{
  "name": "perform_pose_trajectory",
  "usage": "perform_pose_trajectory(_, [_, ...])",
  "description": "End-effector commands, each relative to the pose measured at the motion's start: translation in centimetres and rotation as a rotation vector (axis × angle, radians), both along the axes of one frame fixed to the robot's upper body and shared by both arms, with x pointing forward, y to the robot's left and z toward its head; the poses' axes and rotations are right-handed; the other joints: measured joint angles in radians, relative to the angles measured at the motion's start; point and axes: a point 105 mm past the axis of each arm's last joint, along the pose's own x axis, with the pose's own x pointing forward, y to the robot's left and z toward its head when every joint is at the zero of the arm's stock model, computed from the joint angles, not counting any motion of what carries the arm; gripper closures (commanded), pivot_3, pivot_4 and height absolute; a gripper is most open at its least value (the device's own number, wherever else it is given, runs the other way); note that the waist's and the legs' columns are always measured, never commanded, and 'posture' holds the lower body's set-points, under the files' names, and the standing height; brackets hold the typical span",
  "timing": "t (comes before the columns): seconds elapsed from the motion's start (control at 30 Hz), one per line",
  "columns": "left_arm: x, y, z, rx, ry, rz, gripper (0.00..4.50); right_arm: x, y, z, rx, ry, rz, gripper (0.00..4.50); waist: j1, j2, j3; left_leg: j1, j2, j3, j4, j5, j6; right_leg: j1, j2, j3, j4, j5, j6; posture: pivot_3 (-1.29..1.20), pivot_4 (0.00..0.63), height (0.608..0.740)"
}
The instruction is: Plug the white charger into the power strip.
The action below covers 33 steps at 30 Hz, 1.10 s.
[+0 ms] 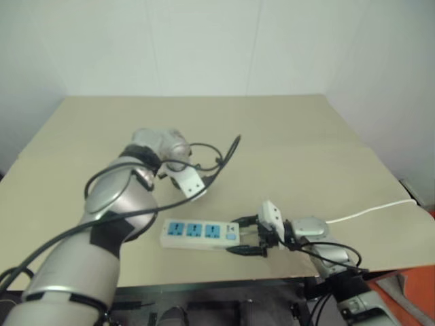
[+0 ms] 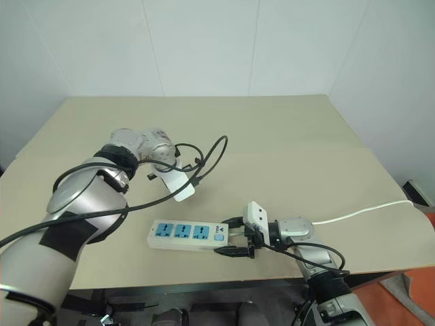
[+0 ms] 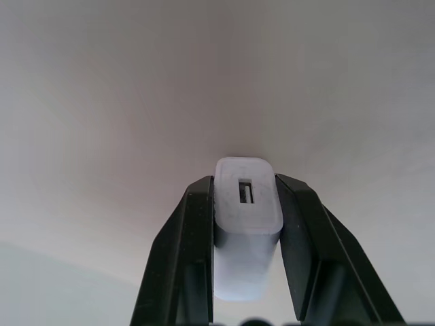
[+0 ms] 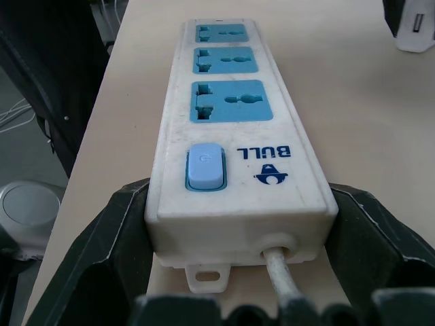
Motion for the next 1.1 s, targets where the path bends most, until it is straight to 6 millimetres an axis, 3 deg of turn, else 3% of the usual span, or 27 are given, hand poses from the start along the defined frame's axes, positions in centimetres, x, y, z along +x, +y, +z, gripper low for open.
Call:
perform_pose_trajectory(0.03, [-0.5, -2.5, 3.4, -0.19, 0.033, -0.004, 3.5, -0.1, -0.1, -0.9, -0.043, 0.036, 0.022, 1.06, 0.0, 0.0, 0.0, 0.0, 0.0, 0.0, 0.0, 0.0, 0.0, 0.0, 0.0, 0.0, 0.0, 0.0, 0.0, 0.0, 0.15, 0.74])
perform_pose_trajectory(0.23, [-2.6, -4.6, 9.2, -0.511, 0.198, -0.03, 3.5, 0.9, -0.2, 0.0, -0.049, -0.012, 0.075, 1.06, -0.002, 0.0, 0.0, 0.0, 0.0, 0.0, 0.0, 0.0, 0.0, 0.0, 0.0, 0.0, 0.0, 0.0, 0.0, 0.0, 0.15, 0.74])
perform_pose_trajectory(0.37, [-3.4, -5.2, 13.3, -0.852, 0.276, -0.058, 3.5, 2.3, 0.0, 0.4, -0.062, -0.085, 0.076, 1.06, -0.005, 0.0, 0.0, 0.0, 0.0, 0.0, 0.0, 0.0, 0.0, 0.0, 0.0, 0.0, 0.001, 0.0, 0.0, 0.0, 0.15, 0.74])
perform_pose_trajectory(0.6, [-3.4, -2.1, 16.0, -1.234, 0.348, -0.011, 3.5, 3.8, 0.0, 1.1, -0.082, -0.207, 0.105, 1.06, -0.006, 0.0, 0.0, 0.004, 0.0, 0.0, 0.001, 0.0, 0.0, 0.0, 0.0, 0.0, 0.007, 0.0, 0.0, 0.0, 0.15, 0.74])
perform_pose_trajectory(0.7, [-3.7, -0.8, 16.3, -1.358, 0.417, 0.01, 3.5, 4.0, -0.2, 1.0, -0.098, -0.236, 0.112, 1.06, -0.005, 0.0, 0.0, 0.005, 0.0, 0.0, 0.001, 0.0, 0.0, 0.001, 0.0, 0.001, 0.008, 0.0, 0.0, 0.0, 0.15, 0.74])
perform_pose_trajectory(0.87, [-5.3, 0.6, 15.0, -1.56, 0.667, 0.015, 3.5, 4.2, -0.6, 0.5, -0.114, -0.235, 0.107, 1.06, -0.004, 0.0, 0.0, 0.006, 0.0, -0.001, 0.002, 0.0, 0.0, 0.002, 0.0, 0.0, 0.008, 0.0, 0.0, 0.0, 0.15, 0.74])
perform_pose_trajectory(0.97, [-5.9, 0.2, 13.5, -1.612, 0.846, 0.069, 3.5, 4.3, -0.5, 0.3, -0.118, -0.234, 0.103, 1.06, -0.001, 0.0, 0.0, 0.006, 0.0, -0.001, 0.003, 0.0, 0.0, 0.002, 0.0, 0.0, 0.01, 0.0, -0.001, 0.0, 0.15, 0.74])
perform_pose_trajectory(1.1, [-6.6, -1.2, 10.8, -1.663, 0.931, 0.133, 3.5, 4.3, -0.3, 0.1, -0.119, -0.222, 0.097, 1.06, -0.001, 0.0, 0.0, 0.009, 0.0, -0.001, 0.004, 0.0, 0.0, 0.005, 0.0, 0.0, 0.01, 0.0, -0.001, 0.0, 0.15, 0.74])
